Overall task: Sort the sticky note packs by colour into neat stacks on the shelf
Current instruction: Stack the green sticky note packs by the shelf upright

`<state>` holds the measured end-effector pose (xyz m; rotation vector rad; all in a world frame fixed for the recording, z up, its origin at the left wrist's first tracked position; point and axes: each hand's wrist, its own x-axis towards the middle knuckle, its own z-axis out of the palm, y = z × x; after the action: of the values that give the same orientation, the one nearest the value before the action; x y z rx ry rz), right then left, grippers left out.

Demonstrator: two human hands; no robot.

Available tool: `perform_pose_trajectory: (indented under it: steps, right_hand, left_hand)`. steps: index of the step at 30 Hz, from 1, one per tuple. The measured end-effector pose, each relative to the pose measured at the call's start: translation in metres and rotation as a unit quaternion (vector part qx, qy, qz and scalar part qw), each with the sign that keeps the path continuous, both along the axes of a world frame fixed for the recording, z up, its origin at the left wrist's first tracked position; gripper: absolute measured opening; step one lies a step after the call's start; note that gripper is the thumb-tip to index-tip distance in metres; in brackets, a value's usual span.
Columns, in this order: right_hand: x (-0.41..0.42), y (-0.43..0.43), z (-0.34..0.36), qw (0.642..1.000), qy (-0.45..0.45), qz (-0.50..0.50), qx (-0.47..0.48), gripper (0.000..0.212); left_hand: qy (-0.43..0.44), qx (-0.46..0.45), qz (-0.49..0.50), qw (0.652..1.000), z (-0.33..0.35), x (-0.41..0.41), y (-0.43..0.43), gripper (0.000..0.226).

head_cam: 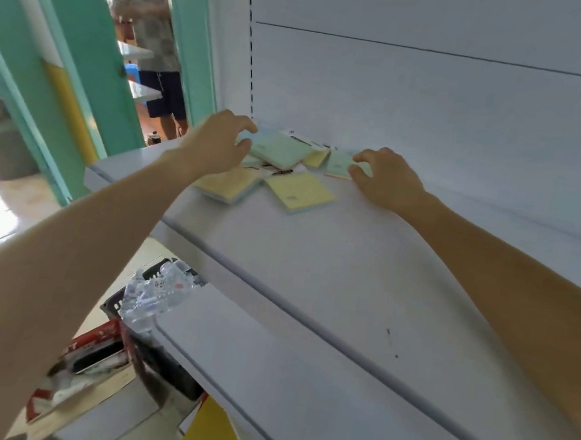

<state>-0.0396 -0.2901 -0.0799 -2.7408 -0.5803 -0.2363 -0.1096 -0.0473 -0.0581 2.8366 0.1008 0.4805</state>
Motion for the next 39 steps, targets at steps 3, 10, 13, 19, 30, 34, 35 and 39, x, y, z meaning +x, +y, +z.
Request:
perform_pose_trajectory:
  steps: [3, 10, 13, 19, 30, 34, 35, 39]
  right_hand:
    - [0.018, 0.013, -0.006, 0.994, 0.034, -0.108, -0.007, 0.055]
    - [0.026, 0.038, -0.012, 0.977, 0.116, -0.162, 0.078, 0.056]
    - [0.016, 0.04, -0.005, 0.968, 0.102, -0.165, 0.158, 0.062]
    - [-0.009, 0.047, -0.005, 0.957, 0.039, -0.182, 0.224, 0.069]
    - [-0.061, 0.024, 0.0, 0.94, -0.033, -0.257, 0.222, 0.055]
    - [-0.091, -0.002, -0.001, 0.928, -0.055, -0.294, 0.223, 0.055]
    - [-0.101, -0.011, -0.002, 0.925, -0.061, -0.302, 0.224, 0.055]
    - [-0.14, -0.054, -0.002, 0.908, -0.076, -0.347, 0.224, 0.054]
  left_hand:
    - [0.026, -0.004, -0.014, 1.0, -0.007, 0.024, 0.011, 0.037]
    - [0.121, 0.014, -0.038, 0.992, -0.01, 0.073, 0.018, 0.06]
    - [0.117, -0.02, -0.073, 0.99, -0.005, 0.08, 0.018, 0.065]
    - [0.094, -0.117, -0.18, 0.972, 0.006, 0.081, 0.019, 0.069]
    - [-0.019, -0.3, -0.216, 0.929, 0.005, 0.08, -0.001, 0.056]
    - [-0.029, -0.378, -0.241, 0.893, 0.013, 0.072, -0.026, 0.055]
    - [-0.027, -0.38, -0.246, 0.891, 0.014, 0.07, -0.035, 0.054]
    - [-0.012, -0.381, -0.274, 0.883, 0.018, 0.056, -0.087, 0.052]
